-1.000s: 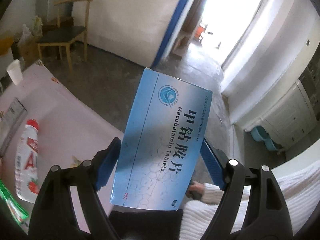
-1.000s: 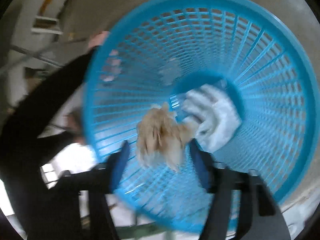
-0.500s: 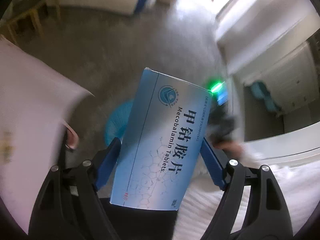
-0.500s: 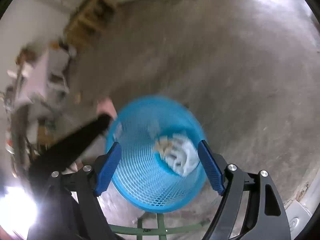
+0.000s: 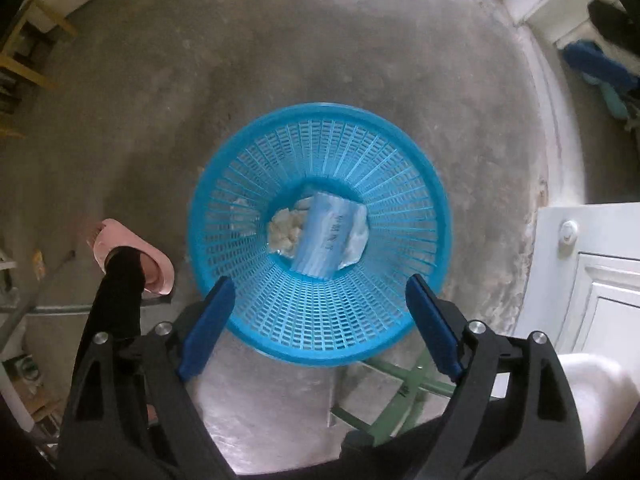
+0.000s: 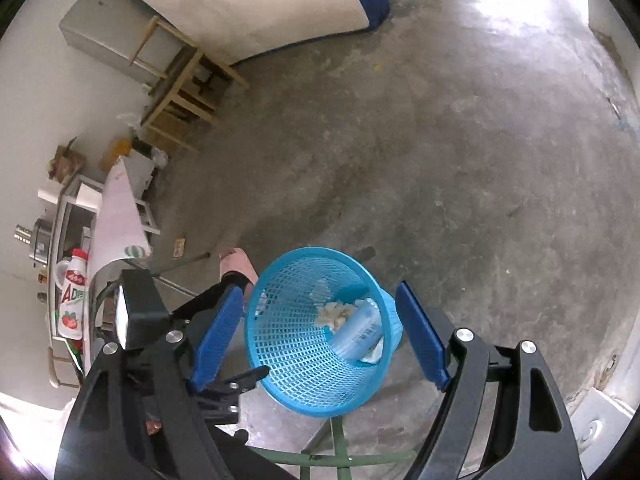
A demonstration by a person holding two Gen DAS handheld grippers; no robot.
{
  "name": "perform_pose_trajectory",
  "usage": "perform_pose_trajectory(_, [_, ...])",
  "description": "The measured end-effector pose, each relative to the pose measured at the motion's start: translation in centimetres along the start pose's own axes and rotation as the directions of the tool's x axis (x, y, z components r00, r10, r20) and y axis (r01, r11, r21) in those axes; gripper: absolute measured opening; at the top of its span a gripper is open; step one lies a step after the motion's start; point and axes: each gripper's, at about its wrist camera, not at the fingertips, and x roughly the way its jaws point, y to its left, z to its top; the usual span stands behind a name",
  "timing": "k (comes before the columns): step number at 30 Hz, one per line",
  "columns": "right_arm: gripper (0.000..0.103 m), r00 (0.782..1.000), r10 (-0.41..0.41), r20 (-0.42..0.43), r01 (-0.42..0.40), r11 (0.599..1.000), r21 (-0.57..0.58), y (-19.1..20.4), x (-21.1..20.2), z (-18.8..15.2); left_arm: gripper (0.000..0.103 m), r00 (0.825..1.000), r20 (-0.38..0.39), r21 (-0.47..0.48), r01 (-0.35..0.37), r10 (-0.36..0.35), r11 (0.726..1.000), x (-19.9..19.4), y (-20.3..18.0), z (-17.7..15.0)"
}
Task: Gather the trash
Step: 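Move both open grippers back over the table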
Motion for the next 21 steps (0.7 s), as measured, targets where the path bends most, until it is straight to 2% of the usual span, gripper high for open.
perform_pose_trajectory(2, [0.076, 1.0, 0.01, 0.014, -0.01, 1.0, -0.026, 1.0, -1.0, 0.3, 0.083, 0.998, 0.053, -0.032, 0.047, -0.046, 0.998, -3.0, 1.1, -1.0])
perform_pose_trajectory(4, [0.077, 0.999, 0.036, 0.027, -0.034, 0.997, -0.072, 2.9, -1.8, 0.7, 0.083, 0.983, 0.149, -0.065, 0.119, -0.108, 0.991, -8.2, 2.4, -2.5])
perform_pose_trajectory(5, [0.077, 0.999, 0.044, 0.03, -0.041, 0.995, -0.089, 3.9, -2.1, 0.9, 0.083, 0.972, 0.197, -0.081, 0.148, -0.13, 0.986, -10.8, 2.9, -3.3])
perform_pose_trajectory(8, [0.077, 0.994, 0.108, 0.035, -0.1, 0.978, -0.185, 8.5, -2.5, 2.1, 0.083, 0.914, 0.373, -0.133, 0.224, -0.161, 0.965, -19.4, 5.8, -7.7])
perform_pose_trajectory(9, [0.076, 0.991, 0.133, 0.032, -0.123, 0.968, -0.217, 10.2, -2.5, 2.4, 0.083, 0.888, 0.435, -0.163, 0.24, -0.148, 0.957, -22.4, 7.1, -9.7])
perform_pose_trajectory(10, [0.076, 0.987, 0.157, 0.026, -0.146, 0.958, -0.247, 11.8, -2.5, 2.7, 0.083, 0.872, 0.474, -0.202, 0.242, -0.121, 0.949, -24.9, 8.3, -11.5])
perform_pose_trajectory(12, [0.077, 0.978, 0.207, 0.007, -0.195, 0.928, -0.316, 15.5, -2.3, 3.3, 0.083, 0.855, 0.516, -0.274, 0.224, -0.054, 0.935, -28.8, 10.6, -15.3])
perform_pose_trajectory(14, [0.076, 0.965, 0.262, -0.019, -0.248, 0.885, -0.393, 19.8, -1.9, 3.6, 0.083, 0.841, 0.534, -0.374, 0.142, 0.088, 0.917, -32.1, 13.0, -19.3])
perform_pose_trajectory(15, [0.076, 0.959, 0.283, -0.031, -0.269, 0.865, -0.424, 21.7, -1.7, 3.7, 0.083, 0.832, 0.514, -0.466, 0.067, 0.208, 0.882, -33.6, 15.2, -22.0])
perform_pose_trajectory(17, [0.076, 0.945, 0.321, -0.058, -0.309, 0.825, -0.473, 25.2, -1.2, 3.6, 0.083, 0.818, 0.464, -0.575, -0.013, 0.339, 0.818, -35.0, 18.5, -25.0])
perform_pose_trajectory(19, [0.076, 0.923, 0.37, -0.107, -0.37, 0.774, -0.514, 29.4, -0.2, 3.2, 0.083, 0.796, 0.35, -0.7, -0.128, 0.494, 0.702, -36.0, 22.9, -28.6])
perform_pose_trajectory(20, [0.077, 0.916, 0.382, -0.124, -0.387, 0.76, -0.521, 30.8, 0.2, 3.1, 0.083, 0.778, 0.299, -0.753, -0.163, 0.553, 0.637, -36.4, 25.3, -30.9])
perform_pose_trajectory(21, [0.077, 0.902, 0.402, -0.158, -0.42, 0.731, -0.537, 33.1, 0.9, 2.8, 0.083, 0.765, 0.273, -0.781, -0.178, 0.583, 0.599, -36.5, 26.5, -32.3])
